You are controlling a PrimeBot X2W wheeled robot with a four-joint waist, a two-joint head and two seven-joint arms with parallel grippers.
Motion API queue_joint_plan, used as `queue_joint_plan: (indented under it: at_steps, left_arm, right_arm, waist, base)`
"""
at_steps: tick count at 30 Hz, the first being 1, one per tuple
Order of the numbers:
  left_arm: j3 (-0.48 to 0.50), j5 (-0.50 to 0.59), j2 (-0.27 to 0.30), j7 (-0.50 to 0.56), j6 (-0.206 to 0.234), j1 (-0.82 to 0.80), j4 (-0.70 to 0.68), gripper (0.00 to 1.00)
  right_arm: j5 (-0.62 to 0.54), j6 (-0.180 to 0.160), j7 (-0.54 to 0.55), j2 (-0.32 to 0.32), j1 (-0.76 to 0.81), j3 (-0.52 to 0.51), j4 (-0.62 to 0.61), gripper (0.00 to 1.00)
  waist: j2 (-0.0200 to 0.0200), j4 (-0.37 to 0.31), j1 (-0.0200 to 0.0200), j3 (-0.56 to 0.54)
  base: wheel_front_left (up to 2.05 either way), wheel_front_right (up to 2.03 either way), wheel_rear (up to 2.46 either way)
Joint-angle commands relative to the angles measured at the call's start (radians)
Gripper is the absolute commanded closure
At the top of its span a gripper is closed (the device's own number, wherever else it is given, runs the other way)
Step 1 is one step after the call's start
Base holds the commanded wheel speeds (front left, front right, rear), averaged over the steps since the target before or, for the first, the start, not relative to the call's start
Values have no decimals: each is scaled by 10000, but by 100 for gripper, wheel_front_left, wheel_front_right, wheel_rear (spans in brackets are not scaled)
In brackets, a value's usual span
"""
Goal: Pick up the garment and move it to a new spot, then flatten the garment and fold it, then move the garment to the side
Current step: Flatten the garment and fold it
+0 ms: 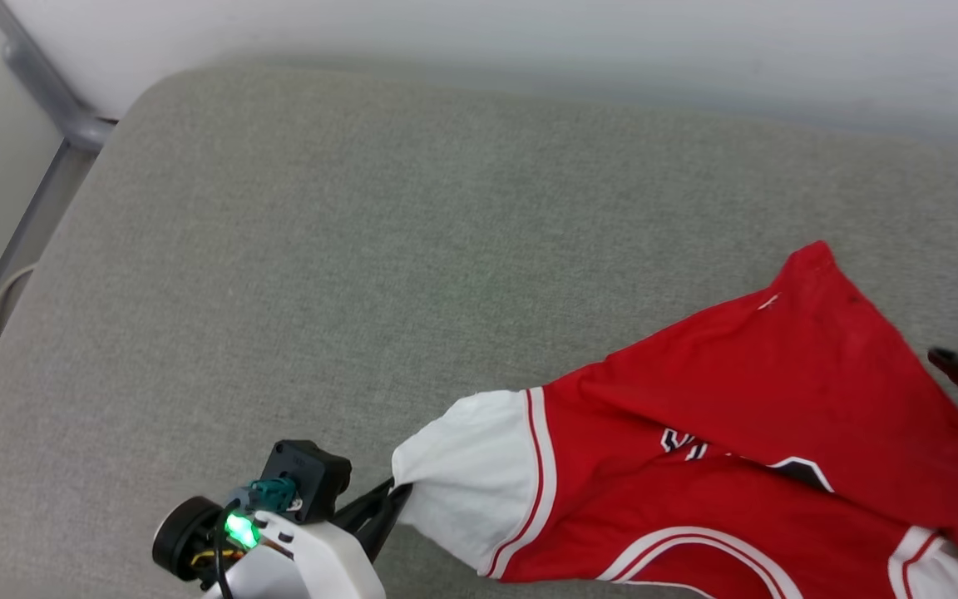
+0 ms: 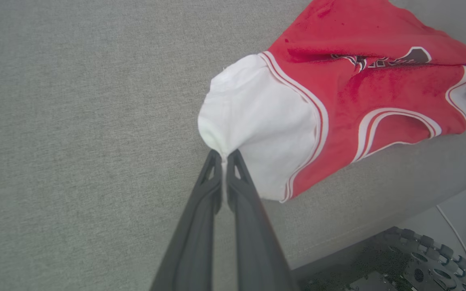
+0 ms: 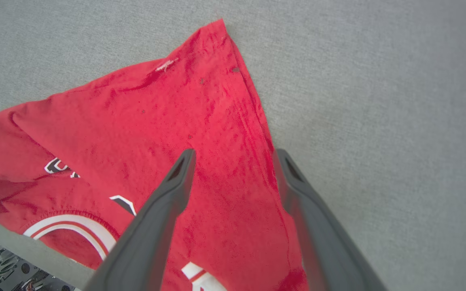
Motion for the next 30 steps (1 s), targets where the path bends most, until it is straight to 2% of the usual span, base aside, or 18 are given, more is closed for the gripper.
queue_joint_plan:
  at_steps: [1, 11, 21, 30]
  left_arm:
    - [3, 79, 19, -54, -41, -225, -69, 100]
    - [-93, 120, -319, -355, -161, -721, -64, 100]
    - [-176, 131, -514, -594, -300, -1021, 128, 100]
    - [-235, 74, -631, -745, -329, -1145, 294, 100]
  right_arm:
    - [-156, -8, 71, -26, -448, 187, 121, 0]
    - [-1327, -8, -12, -223, -2877, 938, 1973, 0]
    - [-2158, -8, -339, -499, -3836, 1260, 3680, 0]
    - [-2323, -8, -783, -621, -4198, 1659, 4614, 0]
  waist:
    - [0, 371, -1, 470]
    - [0, 1348, -1, 1754]
    - [0, 1864, -1, 2326]
    - [0, 2118, -1, 2618]
  base:
    - [0, 0, 0]
    - [0, 0, 0]
    - [0, 0, 0]
    - [0, 0, 0]
